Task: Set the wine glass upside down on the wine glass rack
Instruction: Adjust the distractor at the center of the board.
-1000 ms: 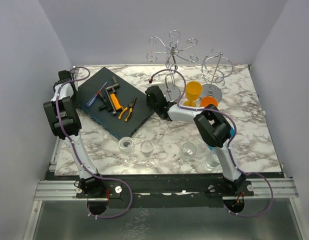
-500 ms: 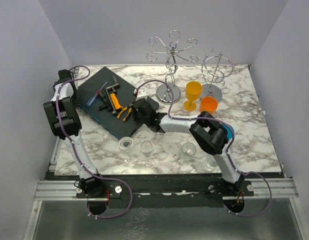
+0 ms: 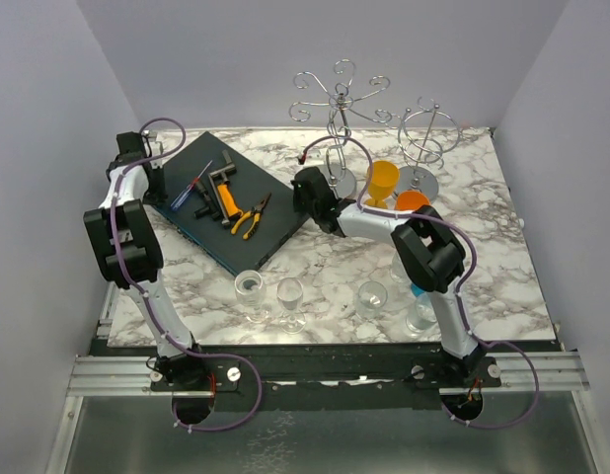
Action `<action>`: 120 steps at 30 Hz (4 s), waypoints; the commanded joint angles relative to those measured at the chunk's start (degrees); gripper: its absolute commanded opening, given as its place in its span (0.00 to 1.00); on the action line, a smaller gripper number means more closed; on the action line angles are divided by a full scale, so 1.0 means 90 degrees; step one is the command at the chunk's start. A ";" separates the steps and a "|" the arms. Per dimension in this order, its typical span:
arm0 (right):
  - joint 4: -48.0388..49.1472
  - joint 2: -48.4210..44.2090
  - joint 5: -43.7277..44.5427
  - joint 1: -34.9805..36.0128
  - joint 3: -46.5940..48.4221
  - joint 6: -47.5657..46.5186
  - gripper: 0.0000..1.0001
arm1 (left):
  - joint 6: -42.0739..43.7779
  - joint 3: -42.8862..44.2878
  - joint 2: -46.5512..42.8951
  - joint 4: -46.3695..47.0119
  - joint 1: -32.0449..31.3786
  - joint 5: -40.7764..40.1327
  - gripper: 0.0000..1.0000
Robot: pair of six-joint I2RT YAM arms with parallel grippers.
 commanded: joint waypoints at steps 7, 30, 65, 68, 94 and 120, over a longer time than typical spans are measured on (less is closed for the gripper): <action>-0.0215 0.0461 0.0568 -0.0202 0.0055 -0.0360 0.00 | 0.0087 -0.1044 -0.0282 0.0117 0.0185 0.0346 0.21; -0.0166 0.0862 0.0517 -0.0236 0.0254 -0.0142 0.00 | 0.0240 -0.1408 -0.0083 0.0459 0.0383 0.0118 0.21; -0.0658 0.0812 -0.2547 0.0298 -0.0518 0.0696 0.00 | -0.0539 -0.0939 0.0664 0.1113 0.0512 -0.0347 0.19; -0.0598 0.0761 -0.2927 0.0332 -0.0637 0.0771 0.00 | -0.0651 -0.0836 0.0685 0.1107 0.0511 0.0047 0.19; -0.0299 0.1062 -0.4718 0.1085 -0.0778 0.1299 0.00 | -0.0711 -0.0411 0.0784 0.0973 0.0421 0.0132 0.20; -0.0225 -0.0125 -0.1590 0.1040 -0.1595 0.1090 0.00 | -0.0562 -0.0283 0.0807 0.0721 0.0190 0.0033 0.20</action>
